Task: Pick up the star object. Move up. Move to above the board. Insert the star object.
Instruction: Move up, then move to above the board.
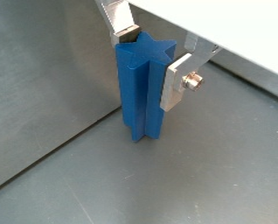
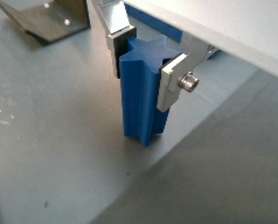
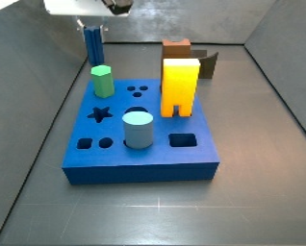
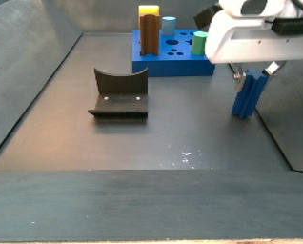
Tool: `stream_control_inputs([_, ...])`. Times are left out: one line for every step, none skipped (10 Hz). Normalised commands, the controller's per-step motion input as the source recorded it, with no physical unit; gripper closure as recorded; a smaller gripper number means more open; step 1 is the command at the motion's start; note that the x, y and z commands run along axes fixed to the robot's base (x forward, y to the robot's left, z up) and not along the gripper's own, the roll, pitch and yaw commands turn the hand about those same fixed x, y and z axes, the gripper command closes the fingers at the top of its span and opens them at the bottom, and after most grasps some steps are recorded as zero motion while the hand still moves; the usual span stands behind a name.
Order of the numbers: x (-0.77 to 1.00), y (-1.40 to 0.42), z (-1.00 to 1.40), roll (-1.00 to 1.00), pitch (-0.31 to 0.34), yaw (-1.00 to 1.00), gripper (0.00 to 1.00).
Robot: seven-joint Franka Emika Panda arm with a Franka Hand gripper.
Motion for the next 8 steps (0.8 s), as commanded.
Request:
stream_control_inputs([-0.03,-0.03,0.72,0.0,0.055,-0.03,1.0])
stream_control_inputs([-0.05,-0.02,0.58,0.01,0.069,-0.03,1.0])
stream_control_inputs([-0.06,-0.01,0.51,0.02,0.073,-0.02,1.0])
stream_control_inputs([-0.06,0.01,0.35,0.04,0.078,-0.02,1.0])
stream_control_inputs([-0.07,0.02,0.23,0.05,0.08,-0.02,1.0])
stream_control_inputs([0.05,-0.27,1.0,0.03,0.131,-0.17,1.0])
stream_control_inputs([0.06,-0.28,1.0,0.03,0.132,-0.16,1.0])
stream_control_inputs([0.05,-0.25,1.0,0.04,0.124,-0.1,1.0])
